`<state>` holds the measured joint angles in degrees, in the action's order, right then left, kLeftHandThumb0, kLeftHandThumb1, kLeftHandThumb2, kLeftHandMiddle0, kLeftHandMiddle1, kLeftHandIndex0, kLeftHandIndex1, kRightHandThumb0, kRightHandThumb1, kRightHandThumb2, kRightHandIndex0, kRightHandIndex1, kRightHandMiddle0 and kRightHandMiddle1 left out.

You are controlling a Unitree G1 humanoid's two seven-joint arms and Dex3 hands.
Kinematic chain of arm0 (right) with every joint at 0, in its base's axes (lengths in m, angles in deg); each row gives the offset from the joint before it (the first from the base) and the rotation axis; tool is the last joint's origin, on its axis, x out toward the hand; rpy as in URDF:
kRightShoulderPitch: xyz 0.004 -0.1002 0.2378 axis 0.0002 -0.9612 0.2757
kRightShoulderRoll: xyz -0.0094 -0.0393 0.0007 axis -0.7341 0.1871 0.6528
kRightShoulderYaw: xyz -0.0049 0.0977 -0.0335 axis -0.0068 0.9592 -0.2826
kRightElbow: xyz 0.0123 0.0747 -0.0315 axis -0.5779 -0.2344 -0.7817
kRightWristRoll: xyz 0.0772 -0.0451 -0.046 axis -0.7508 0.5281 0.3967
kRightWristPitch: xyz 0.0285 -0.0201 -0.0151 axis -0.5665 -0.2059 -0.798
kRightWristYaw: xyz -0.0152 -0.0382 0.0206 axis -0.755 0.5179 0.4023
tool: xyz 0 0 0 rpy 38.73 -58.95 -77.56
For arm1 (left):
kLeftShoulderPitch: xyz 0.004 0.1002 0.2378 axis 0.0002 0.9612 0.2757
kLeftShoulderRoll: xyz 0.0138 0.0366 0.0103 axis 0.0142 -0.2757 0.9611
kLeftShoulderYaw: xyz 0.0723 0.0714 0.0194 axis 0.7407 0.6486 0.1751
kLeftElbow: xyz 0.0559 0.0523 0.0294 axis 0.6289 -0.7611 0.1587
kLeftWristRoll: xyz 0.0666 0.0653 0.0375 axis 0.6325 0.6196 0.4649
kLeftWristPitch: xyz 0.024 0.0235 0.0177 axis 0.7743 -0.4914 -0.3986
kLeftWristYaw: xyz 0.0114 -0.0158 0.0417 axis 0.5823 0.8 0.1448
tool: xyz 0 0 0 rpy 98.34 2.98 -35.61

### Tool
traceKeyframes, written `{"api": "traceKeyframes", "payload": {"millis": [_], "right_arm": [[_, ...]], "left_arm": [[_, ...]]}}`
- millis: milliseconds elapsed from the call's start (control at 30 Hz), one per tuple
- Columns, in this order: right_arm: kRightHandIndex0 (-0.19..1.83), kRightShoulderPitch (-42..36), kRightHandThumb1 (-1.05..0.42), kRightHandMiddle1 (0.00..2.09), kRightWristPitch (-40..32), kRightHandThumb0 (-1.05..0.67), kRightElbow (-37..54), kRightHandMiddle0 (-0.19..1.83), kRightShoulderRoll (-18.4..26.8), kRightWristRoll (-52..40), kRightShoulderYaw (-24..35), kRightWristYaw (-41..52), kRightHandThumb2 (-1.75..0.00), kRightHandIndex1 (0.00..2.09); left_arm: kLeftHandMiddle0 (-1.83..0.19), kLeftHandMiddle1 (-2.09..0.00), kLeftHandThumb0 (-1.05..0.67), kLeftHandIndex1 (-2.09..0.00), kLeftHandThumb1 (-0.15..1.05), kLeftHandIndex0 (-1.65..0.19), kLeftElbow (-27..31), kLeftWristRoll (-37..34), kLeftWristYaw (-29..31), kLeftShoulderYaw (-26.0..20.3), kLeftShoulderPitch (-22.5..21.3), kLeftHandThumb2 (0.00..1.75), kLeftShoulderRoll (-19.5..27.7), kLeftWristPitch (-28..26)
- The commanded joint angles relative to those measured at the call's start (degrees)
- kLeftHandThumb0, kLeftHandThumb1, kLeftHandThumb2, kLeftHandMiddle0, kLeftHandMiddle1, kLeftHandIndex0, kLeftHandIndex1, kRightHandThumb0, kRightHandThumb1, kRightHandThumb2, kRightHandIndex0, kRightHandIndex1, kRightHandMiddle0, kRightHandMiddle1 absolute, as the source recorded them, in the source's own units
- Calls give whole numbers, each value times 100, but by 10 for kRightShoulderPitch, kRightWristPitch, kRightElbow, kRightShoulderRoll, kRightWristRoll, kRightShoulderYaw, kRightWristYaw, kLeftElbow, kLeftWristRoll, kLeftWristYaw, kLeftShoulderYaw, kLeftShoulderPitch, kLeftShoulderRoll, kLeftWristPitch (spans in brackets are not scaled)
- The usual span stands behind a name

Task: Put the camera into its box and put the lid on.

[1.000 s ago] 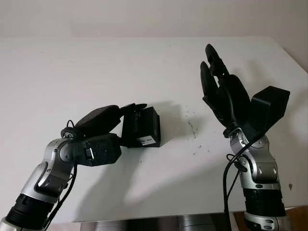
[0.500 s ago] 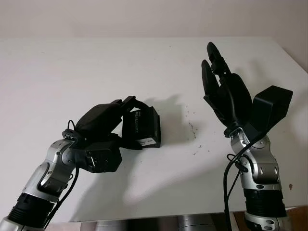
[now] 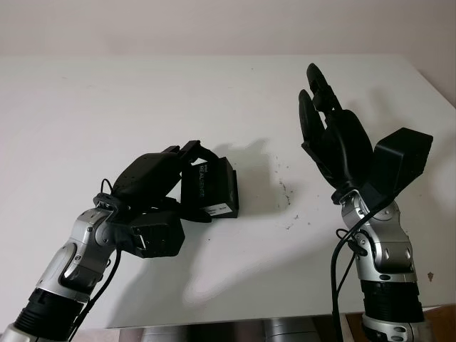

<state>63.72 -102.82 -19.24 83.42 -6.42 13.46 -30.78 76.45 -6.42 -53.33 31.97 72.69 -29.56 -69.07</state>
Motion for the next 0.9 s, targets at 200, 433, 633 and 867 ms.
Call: {"api": "traceKeyframes", "payload": {"millis": [200,433,633,867], "right_arm": [[-9,-4,-105,7,6,-68,7,-5,3,-3,2,4,-56,6],[-9,-2,-105,7,5,-68,3,-6,2,-1,0,5,-56,5],[-9,-1,-105,7,7,-69,3,-5,1,0,-1,4,-56,6],[-10,-1,-105,7,13,-67,3,-6,1,0,-2,5,-57,5]], "left_arm": [[-29,-172,-16,-173,95,-15,121,-76,103,-37,-32,5,-6,-139],[-31,-172,-17,-174,92,-18,165,-112,168,-46,-73,5,22,-206],[-31,-178,-15,-177,92,-20,163,-138,209,-45,-102,5,47,-224],[-34,-181,-15,-179,90,-25,142,-107,201,-21,-123,5,65,-203]]}}
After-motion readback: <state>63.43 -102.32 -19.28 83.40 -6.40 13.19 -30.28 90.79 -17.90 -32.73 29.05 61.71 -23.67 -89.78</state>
